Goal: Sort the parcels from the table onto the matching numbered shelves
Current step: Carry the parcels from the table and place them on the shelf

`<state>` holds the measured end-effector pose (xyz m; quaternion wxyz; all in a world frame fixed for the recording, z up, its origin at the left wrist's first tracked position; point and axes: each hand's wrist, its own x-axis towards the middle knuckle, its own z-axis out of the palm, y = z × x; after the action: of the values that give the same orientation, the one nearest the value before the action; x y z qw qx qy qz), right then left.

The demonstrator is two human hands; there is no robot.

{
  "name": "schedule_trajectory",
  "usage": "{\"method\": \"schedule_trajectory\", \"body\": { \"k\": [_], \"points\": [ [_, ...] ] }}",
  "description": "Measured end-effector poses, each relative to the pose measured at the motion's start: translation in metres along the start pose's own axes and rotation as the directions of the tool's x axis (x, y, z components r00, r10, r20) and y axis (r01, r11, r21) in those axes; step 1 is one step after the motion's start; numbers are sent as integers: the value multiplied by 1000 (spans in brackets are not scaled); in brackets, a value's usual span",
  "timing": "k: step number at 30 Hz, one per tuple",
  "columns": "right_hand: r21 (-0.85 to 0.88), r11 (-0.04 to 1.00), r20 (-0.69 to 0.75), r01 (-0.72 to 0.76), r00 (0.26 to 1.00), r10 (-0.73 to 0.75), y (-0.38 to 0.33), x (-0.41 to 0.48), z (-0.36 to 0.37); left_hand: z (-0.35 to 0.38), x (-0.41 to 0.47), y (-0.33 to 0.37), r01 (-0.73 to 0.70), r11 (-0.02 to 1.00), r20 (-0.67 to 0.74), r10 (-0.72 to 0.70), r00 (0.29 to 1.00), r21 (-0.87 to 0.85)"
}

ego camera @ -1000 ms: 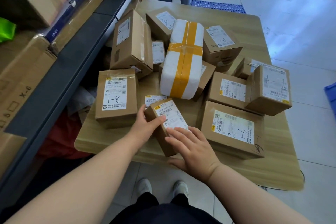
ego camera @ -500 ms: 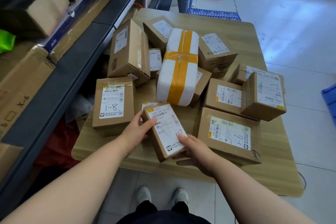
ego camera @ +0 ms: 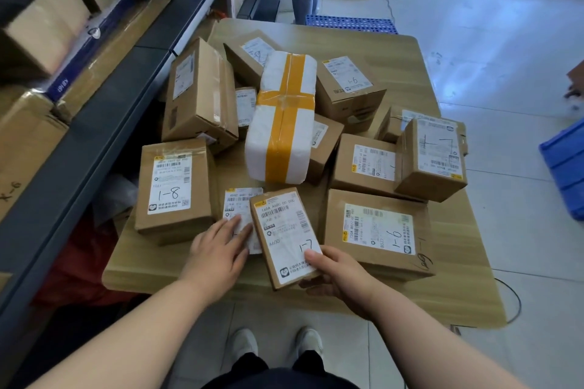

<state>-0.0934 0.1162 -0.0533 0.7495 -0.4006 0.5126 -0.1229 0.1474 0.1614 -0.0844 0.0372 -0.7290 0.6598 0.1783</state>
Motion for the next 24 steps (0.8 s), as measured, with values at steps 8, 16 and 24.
{"method": "schedule_trajectory", "body": {
  "k": [8,16,24],
  "points": [
    [-60,993,-231,100,967,-111,10,6,18,4,-21,-10,170,867,-170,-276,946,-468],
    [-253,962,-478,103,851,-217,31,-13,19,14,-15,-4,428,466,287,-344,894,-774],
    [-380,925,-414,17,891,-186,35,-7,39,29,-13,-4,503,258,407,-346,845,-825]
  ]
}}
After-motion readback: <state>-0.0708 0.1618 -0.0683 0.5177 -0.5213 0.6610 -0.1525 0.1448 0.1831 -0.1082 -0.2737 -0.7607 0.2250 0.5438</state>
